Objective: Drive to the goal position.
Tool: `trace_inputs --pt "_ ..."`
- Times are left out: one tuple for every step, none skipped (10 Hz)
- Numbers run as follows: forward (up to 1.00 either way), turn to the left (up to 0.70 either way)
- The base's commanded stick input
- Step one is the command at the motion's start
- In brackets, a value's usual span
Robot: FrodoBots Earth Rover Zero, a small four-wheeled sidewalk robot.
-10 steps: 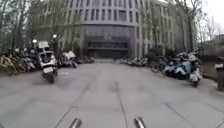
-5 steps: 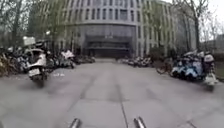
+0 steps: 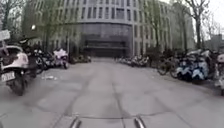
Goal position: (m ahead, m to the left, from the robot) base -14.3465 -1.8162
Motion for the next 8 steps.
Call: trace_inputs --pt "1.0 -0.19" --pt "1.0 0.06" --pt "1.0 0.06" --pt "1.0 0.06" --pt "1.0 0.06" --pt "1.0 0.06" --pt "1.0 0.06" --pt "1.0 0.06"
